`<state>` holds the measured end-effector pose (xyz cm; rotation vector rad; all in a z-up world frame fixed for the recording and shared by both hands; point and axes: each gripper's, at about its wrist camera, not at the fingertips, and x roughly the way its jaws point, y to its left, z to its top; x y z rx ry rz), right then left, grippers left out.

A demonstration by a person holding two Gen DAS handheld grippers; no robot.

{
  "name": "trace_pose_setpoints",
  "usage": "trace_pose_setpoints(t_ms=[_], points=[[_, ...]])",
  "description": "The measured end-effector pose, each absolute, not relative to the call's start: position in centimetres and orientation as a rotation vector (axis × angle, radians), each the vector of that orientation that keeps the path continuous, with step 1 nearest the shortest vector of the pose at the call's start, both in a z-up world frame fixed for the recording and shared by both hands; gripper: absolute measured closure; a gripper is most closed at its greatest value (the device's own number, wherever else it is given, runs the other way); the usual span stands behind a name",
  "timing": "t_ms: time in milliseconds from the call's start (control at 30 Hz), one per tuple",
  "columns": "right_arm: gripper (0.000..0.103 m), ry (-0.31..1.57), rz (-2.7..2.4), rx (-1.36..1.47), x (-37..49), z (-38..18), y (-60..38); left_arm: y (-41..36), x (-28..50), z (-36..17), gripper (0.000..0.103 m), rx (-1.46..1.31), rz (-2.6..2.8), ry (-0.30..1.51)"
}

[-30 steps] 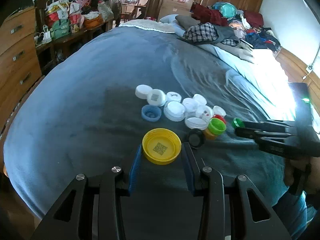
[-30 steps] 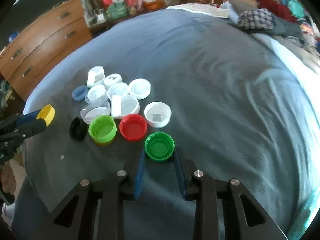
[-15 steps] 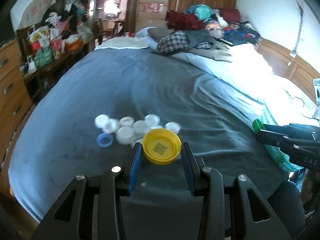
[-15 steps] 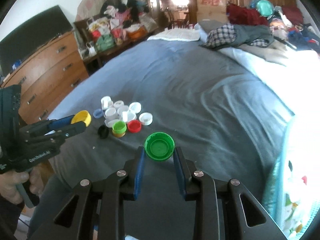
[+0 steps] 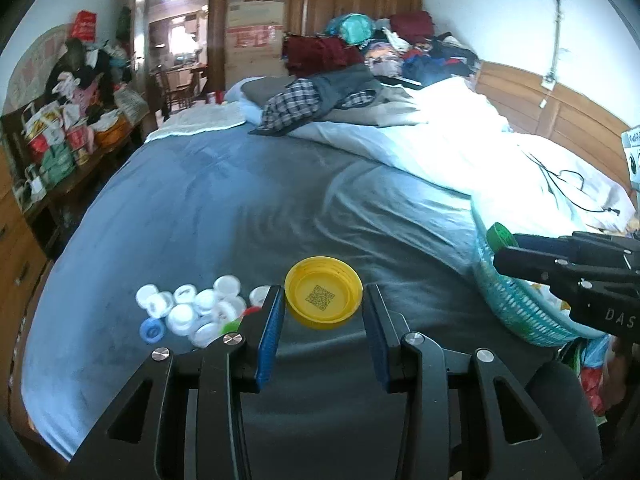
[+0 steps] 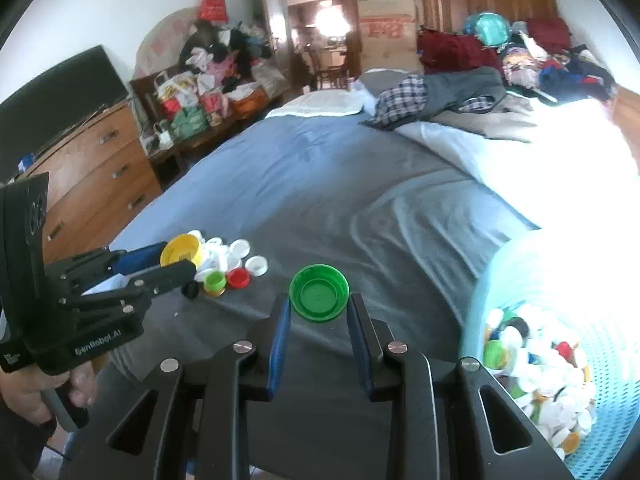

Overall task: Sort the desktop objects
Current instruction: 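Carry the yellow and green caps over the blue basket and open both tools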

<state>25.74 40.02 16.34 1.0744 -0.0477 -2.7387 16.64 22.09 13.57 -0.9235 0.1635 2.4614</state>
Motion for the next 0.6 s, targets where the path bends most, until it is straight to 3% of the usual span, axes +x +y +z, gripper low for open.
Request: trace_pose_setpoints(t_ms=[600], points=[[0.072, -0.144, -2.933, 1.059, 29.4, 19.0, 49.8, 33.4, 18.5, 17.3, 0.069, -0.790, 2.331, 0.262]])
